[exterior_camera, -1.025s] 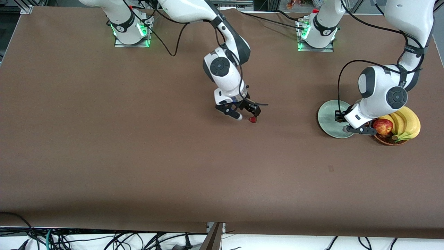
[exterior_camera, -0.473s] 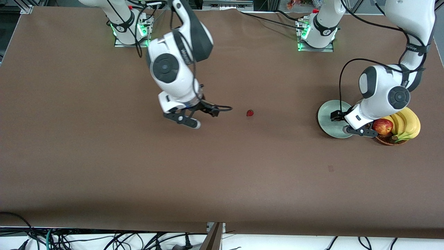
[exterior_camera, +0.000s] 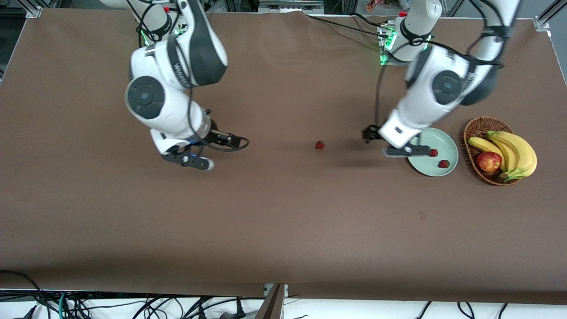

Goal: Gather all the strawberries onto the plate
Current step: 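Grasp the third strawberry with the left gripper while the right gripper withdraws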

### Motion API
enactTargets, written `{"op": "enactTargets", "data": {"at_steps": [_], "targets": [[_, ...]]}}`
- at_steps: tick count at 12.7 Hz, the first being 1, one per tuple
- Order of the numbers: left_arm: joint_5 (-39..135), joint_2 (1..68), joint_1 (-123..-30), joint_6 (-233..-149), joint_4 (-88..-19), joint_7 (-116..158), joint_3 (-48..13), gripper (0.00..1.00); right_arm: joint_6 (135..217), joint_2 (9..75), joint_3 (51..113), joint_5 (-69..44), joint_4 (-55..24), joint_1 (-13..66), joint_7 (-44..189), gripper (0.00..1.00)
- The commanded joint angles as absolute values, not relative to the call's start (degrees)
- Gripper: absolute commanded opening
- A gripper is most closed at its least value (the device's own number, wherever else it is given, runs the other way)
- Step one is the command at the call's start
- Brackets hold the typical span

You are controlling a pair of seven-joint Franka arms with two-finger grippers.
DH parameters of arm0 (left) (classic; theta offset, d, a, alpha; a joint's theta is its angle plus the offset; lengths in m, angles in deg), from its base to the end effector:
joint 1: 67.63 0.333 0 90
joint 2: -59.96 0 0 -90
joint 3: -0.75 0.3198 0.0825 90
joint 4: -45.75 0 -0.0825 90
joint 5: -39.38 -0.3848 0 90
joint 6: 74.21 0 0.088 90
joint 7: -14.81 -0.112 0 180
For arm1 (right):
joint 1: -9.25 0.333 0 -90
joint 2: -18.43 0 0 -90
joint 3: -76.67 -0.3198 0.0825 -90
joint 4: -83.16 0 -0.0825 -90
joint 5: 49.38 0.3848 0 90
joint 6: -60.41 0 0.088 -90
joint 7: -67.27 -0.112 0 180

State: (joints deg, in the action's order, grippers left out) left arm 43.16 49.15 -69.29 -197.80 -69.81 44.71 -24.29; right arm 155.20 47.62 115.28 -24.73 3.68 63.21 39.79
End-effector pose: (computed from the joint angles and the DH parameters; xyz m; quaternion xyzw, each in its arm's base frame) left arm 0.5214 -0.2583 0.3641 0.9964 0.0493 -0.0459 0.0513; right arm 0.6060 0.2982 0.4524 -0.9894 0.1164 0.0823 0.0280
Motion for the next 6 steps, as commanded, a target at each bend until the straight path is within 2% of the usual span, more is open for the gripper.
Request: {"op": "enactTargets", "data": {"at_steps": [1, 2, 4, 6], "targets": [[40.7, 41.7, -71.6, -200.7, -65.3, 55.4, -28.7, 1.00, 152.3, 36.7, 97.8, -37.5, 0.3, 48.1, 41.9, 1.00], [37.9, 39.4, -73.9, -203.6, -65.3, 60.2, -29.0, 1.00, 150.9, 34.3, 92.5, -38.9, -0.5, 42.4, 43.3, 1.00], [32.7, 34.6, -76.9, -208.1, -65.3, 66.4, -29.0, 1.00, 147.4, 29.8, 85.8, -40.8, -2.2, 32.8, 49.1, 1.00], [29.2, 30.8, -77.7, -211.5, -65.3, 69.7, -28.9, 1.00, 146.4, 23.4, 78.9, -42.9, -7.3, 23.4, 54.1, 1.00]]}}
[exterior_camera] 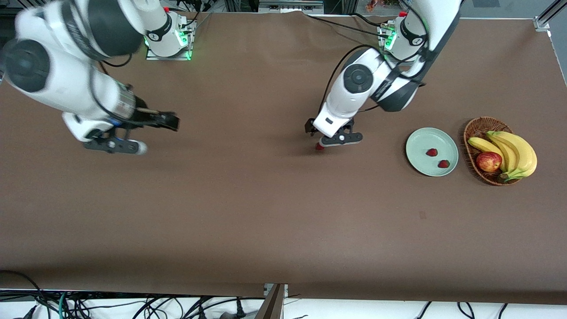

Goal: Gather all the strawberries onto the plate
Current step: 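Grasp the third strawberry with the left gripper while the right gripper withdraws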

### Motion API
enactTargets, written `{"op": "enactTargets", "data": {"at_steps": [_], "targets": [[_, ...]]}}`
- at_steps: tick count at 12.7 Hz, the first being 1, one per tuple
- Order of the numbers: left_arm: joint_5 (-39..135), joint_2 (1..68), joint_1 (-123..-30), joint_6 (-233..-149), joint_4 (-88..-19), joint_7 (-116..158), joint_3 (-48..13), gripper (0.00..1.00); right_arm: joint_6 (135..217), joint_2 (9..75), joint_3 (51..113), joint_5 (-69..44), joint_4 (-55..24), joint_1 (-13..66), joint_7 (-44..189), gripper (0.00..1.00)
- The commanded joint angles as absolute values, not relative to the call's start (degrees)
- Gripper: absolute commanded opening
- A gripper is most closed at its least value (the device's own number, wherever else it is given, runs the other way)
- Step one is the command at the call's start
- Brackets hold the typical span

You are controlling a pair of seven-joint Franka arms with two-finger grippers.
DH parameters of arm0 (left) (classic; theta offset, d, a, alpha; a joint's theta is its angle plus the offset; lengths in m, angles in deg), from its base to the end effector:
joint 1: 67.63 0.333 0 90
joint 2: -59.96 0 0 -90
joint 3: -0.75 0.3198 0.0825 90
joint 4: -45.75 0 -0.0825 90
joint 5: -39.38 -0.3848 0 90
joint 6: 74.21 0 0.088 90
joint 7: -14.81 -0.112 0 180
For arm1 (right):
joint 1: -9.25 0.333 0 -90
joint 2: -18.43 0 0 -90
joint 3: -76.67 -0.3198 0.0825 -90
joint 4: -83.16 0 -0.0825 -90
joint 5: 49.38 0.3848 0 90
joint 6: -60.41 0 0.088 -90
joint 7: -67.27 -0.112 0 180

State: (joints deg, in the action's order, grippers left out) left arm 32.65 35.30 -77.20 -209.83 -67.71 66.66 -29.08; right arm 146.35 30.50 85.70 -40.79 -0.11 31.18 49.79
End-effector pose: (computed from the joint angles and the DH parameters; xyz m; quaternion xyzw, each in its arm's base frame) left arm 0.4831 -0.3786 0.2745 0.9942 0.0872 -0.0384 0.0508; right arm 0.5851 0.1616 0.5521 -0.9942 0.0401 0.0930 0.0353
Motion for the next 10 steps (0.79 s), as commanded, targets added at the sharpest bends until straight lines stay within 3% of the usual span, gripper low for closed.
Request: {"op": "enactTargets", "data": {"at_steps": [1, 9, 10], "targets": [[26.8, 29.5, -78.5, -212.2, -65.3, 71.6, -28.7, 1.00, 146.6, 20.2, 77.6, -43.9, -10.3, 21.0, 56.4, 1.00], [21.2, 23.8, -78.6, -216.2, -65.2, 74.5, -26.3, 1.00, 145.7, 16.8, 77.2, -45.7, -12.1, 20.3, 57.7, 1.00], [21.2, 23.8, -78.6, -216.2, -65.3, 74.9, -26.3, 0.96, 145.6, 16.8, 77.2, -46.7, -11.9, 20.3, 57.9, 1.00]]}}
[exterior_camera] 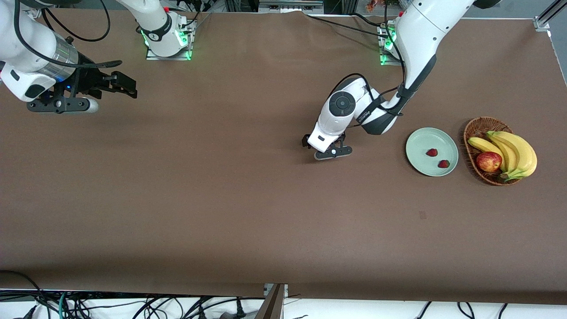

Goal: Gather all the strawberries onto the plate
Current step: 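Grasp the third strawberry with the left gripper while the right gripper withdraws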

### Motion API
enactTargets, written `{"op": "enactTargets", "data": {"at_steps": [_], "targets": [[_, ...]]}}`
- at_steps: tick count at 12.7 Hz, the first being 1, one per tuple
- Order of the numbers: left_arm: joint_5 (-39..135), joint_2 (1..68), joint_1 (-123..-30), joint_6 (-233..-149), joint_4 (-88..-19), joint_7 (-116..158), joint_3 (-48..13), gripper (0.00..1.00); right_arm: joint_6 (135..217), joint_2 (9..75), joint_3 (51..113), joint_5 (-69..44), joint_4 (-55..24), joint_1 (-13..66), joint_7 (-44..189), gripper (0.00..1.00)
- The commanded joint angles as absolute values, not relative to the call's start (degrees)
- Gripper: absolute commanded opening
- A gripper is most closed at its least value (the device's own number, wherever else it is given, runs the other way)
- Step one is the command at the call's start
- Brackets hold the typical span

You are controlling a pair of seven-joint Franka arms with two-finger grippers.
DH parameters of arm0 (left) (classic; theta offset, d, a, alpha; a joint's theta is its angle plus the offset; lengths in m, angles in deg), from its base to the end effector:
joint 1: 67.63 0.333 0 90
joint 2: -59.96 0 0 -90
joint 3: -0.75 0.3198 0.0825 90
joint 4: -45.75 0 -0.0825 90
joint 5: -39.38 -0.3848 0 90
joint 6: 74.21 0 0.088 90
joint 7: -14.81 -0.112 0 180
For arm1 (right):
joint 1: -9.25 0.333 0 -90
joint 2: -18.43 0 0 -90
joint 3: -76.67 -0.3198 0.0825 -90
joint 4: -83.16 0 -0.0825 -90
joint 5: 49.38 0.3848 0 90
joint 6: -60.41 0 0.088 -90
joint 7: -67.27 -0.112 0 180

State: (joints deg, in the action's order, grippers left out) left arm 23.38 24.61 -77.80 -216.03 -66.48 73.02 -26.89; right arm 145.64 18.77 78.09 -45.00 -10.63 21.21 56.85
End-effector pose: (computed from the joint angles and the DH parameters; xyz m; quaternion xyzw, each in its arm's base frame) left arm 0.4907 -0.3716 0.1850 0.9933 0.1034 -0.0415 0.0309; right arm 0.5329 0.1084 0.5830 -0.9963 -0.0013 0.0832 0.0234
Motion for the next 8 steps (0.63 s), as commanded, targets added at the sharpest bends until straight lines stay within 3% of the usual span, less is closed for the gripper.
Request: {"op": "enactTargets", "data": {"at_steps": [1, 3, 4, 5, 8], "targets": [[21.1, 23.5, -78.6, -216.2, -65.3, 75.9, -26.3, 0.87, 145.5, 17.0, 77.3, -47.7, -11.4, 20.5, 58.6, 1.00], [21.1, 23.6, -78.6, -216.2, -65.3, 76.3, -26.4, 0.46, 145.5, 17.1, 77.4, -48.1, -11.2, 20.5, 59.9, 1.00], [21.1, 23.6, -78.7, -216.2, -65.3, 77.3, -26.4, 0.33, 145.5, 17.0, 77.4, -48.5, -11.2, 20.5, 59.9, 1.00], [21.1, 23.8, -79.0, -215.9, -65.2, 77.6, -26.4, 0.25, 145.6, 17.1, 77.4, -49.0, -11.2, 20.5, 59.9, 1.00], [21.2, 26.5, -77.4, -214.0, -64.7, 77.1, -26.8, 0.21, 145.8, 17.5, 77.3, -50.9, -10.4, 21.1, 59.8, 1.00]]}}
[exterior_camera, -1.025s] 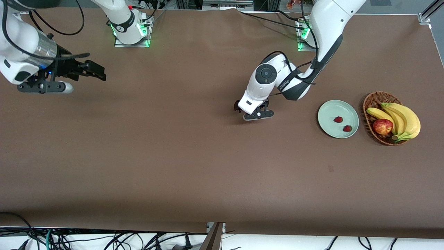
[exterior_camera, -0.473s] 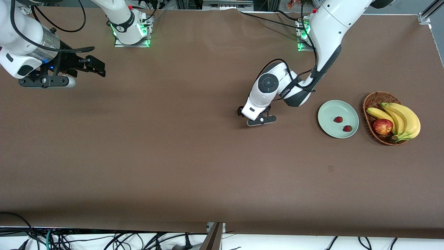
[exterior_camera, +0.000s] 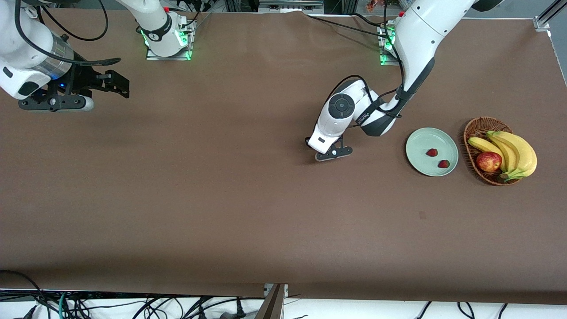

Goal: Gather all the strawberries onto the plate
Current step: 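Carry the third strawberry to the plate and open the left gripper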

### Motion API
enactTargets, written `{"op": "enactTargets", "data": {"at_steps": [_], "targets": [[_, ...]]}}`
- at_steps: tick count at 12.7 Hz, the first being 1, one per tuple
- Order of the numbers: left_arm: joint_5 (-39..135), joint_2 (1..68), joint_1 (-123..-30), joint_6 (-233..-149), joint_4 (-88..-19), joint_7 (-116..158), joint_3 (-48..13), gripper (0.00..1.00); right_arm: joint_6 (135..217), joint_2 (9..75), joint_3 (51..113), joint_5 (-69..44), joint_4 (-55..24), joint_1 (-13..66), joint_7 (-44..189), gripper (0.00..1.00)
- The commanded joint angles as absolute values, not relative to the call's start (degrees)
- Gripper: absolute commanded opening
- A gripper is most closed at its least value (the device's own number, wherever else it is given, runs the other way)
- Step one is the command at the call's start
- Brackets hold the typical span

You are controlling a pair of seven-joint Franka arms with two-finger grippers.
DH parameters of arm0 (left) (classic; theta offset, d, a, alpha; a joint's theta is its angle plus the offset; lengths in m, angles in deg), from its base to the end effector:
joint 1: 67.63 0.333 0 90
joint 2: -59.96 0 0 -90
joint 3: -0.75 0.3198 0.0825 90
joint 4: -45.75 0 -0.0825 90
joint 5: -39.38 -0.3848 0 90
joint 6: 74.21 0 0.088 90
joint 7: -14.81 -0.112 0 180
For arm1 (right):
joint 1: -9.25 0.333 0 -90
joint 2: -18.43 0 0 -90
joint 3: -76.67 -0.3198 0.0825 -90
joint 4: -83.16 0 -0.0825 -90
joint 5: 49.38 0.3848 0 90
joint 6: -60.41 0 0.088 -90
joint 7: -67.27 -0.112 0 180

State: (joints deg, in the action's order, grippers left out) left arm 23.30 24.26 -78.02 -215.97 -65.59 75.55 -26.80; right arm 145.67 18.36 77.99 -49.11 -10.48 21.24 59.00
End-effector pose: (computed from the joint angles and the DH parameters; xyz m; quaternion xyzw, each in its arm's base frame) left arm 0.4945 -0.3744 0.1869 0.9908 0.1253 -0.0392 0.0329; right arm 0.5327 0.1009 0.5877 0.9971 0.0209 -0.0719 0.0096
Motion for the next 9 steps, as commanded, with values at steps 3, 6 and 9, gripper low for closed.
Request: {"op": "enactTargets", "data": {"at_steps": [3, 6, 9], "targets": [[22.9, 30.8, -70.8, -208.4, -64.7, 72.8, -30.0, 0.19, 143.8, 18.9, 77.4, -51.9, -7.4, 21.2, 59.7, 1.00], [23.8, 32.8, -51.4, -199.3, -64.9, 63.7, -43.4, 0.19, 143.7, 19.8, 77.5, -51.5, -6.0, 21.2, 58.8, 1.00], [23.7, 33.0, -39.4, -196.7, -64.8, 61.1, -52.5, 0.19, 144.4, 19.8, 77.3, -51.5, -6.1, 21.7, 58.8, 1.00]]}}
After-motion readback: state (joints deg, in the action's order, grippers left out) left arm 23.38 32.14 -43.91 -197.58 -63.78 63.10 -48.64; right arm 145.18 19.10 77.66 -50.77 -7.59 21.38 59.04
